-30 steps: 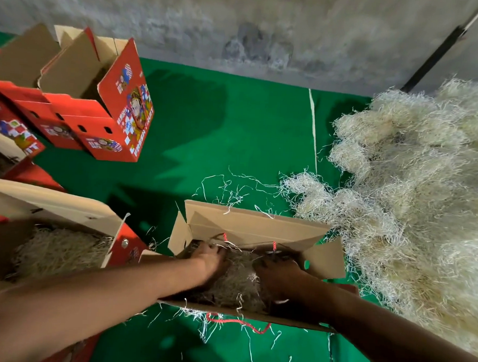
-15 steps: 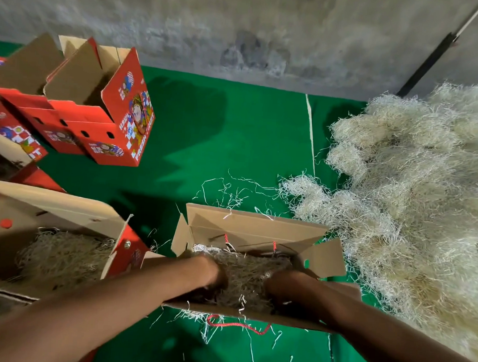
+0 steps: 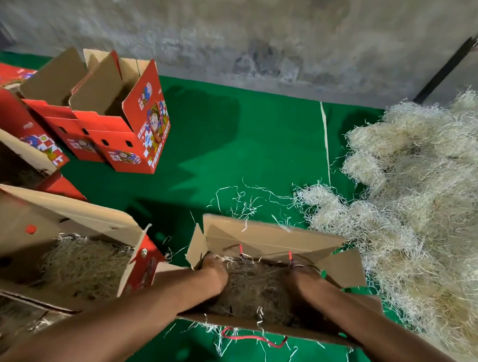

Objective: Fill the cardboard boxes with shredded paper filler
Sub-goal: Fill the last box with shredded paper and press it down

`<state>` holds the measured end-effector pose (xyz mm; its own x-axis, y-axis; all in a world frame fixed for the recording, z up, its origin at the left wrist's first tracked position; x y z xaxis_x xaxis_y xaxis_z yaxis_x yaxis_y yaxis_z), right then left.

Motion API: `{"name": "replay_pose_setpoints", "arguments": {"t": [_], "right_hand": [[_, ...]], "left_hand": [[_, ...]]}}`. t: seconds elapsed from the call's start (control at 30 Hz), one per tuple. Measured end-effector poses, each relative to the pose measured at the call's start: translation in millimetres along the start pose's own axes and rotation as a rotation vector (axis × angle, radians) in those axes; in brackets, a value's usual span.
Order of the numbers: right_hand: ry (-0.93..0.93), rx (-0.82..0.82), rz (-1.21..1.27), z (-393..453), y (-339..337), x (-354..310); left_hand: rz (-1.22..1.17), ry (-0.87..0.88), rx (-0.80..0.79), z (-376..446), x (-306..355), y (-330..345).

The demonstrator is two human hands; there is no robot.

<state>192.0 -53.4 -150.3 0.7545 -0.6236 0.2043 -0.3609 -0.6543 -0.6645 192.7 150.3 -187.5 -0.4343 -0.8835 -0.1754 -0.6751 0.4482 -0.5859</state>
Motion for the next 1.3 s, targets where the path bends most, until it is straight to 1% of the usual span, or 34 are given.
{"name": "replay_pose_setpoints", "arguments": {"t": [0.1,0.17,0.2,0.33,0.4,0.43,0.47,0.5,0.53,0.57,0.6,0.63,0.7,0.73,0.77,0.83,0.9,0.93,1.0,1.07,1.1,1.13,1.17,1.2,1.23,1.27,1.3], "right_hand": [[0.078,-0.105,0.06,3.3,1.8,-6.6],[0.121,-0.09,0.175,5.0,1.5,-3.9],[0.14,-0.068,0.195,8.1,1.9,-2.0],[0.133,-0.094,0.199,8.4,-0.5,-4.7],[0.137,-0.148,0.256,3.6,-7.4,-4.5],[0.149,-0.171,0.307,0.5,-11.7,-1.8],[0.17,-0.176,0.366,-0.2,-15.7,2.0],[0.149,-0.149,0.412,-0.6,-18.9,3.8],[0.132,-0.101,0.464,-0.8,-22.9,3.8],[0.101,-0.04,0.503,2.1,-25.4,2.5],[0.062,-0.011,0.537,3.9,-27.6,-1.1],[0.021,-0.016,0.574,4.9,-29.6,-6.5],[-0.075,-0.086,0.648,8.3,-24.2,-18.7],[-0.106,-0.132,0.654,11.5,-17.9,-22.3],[-0.128,-0.184,0.645,10.9,-13.9,-24.7],[-0.152,-0.281,0.629,9.7,-8.3,-27.0],[-0.167,-0.356,0.6,7.5,-6.1,-26.1],[-0.175,-0.382,0.605,6.7,-5.9,-26.8],[-0.168,-0.374,0.614,5.9,-4.4,-27.9],[-0.156,-0.32,0.625,3.7,-11.5,-29.5],[-0.141,-0.26,0.626,5.4,-14.6,-29.6],[-0.094,-0.179,0.651,7.0,-21.1,-28.6],[-0.049,-0.057,0.659,8.5,-27.1,-24.1],[0.025,0.075,0.693,7.5,-28.6,-18.0],[0.069,0.199,0.666,6.4,-27.9,-12.2],[0.055,0.279,0.632,7.1,-26.3,-8.3],[-0.001,0.34,0.594,8.5,-20.9,-6.2]], "left_hand": [[0.116,0.021,-0.051,21.7,-3.5,14.9],[0.152,0.021,-0.058,30.1,-8.3,22.4],[0.158,0.023,-0.058,30.5,-11.2,23.5],[0.111,0.041,-0.044,16.9,-11.0,11.2],[0.044,0.05,-0.04,-0.2,-4.9,-4.0],[-0.019,0.067,0.008,-9.4,-1.0,-14.3],[-0.077,0.121,0.072,-19.6,2.2,-23.3],[-0.15,0.201,0.131,-26.6,6.2,-29.7],[-0.244,0.28,0.153,-32.8,10.8,-32.9],[-0.371,0.314,0.135,-37.0,14.9,-34.1],[-0.497,0.298,0.072,-37.0,18.3,-30.0],[-0.635,0.258,-0.015,-35.7,19.1,-26.0],[-0.853,0.159,-0.201,-34.6,20.7,-16.8],[-0.867,0.118,-0.256,-33.1,21.1,-12.9],[-0.812,0.119,-0.278,-29.7,20.7,-10.5],[-0.706,0.155,-0.29,-22.5,23.0,-7.1],[-0.682,0.156,-0.3,-14.3,25.4,-3.6],[-0.653,0.163,-0.309,-12.0,25.6,-2.3],[-0.621,0.176,-0.32,-9.6,23.7,-1.1],[-0.686,0.209,-0.264,-2.8,24.0,1.1],[-0.737,0.228,-0.202,-4.1,23.0,-1.2],[-0.772,0.24,-0.098,-5.5,20.8,-6.5],[-0.772,0.246,0.032,-7.5,17.7,-12.3],[-0.726,0.259,0.17,-10.9,15.1,-17.6],[-0.666,0.267,0.261,-13.9,13.6,-20.3],[-0.611,0.27,0.296,-16.2,12.0,-21.3],[-0.564,0.261,0.279,-16.2,11.3,-19.3]]}}
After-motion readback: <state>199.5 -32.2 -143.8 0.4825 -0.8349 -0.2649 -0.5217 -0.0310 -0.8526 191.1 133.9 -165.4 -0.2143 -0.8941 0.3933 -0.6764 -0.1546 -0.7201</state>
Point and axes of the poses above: each hand's wrist, its own z-axis towards the middle knuckle, its own y-axis out of the palm, x = y × z, the point moved 2 cm from there along z, towards the middle knuckle, and after that the axes turned 10 degrees about -z, right-handed, at the moved point
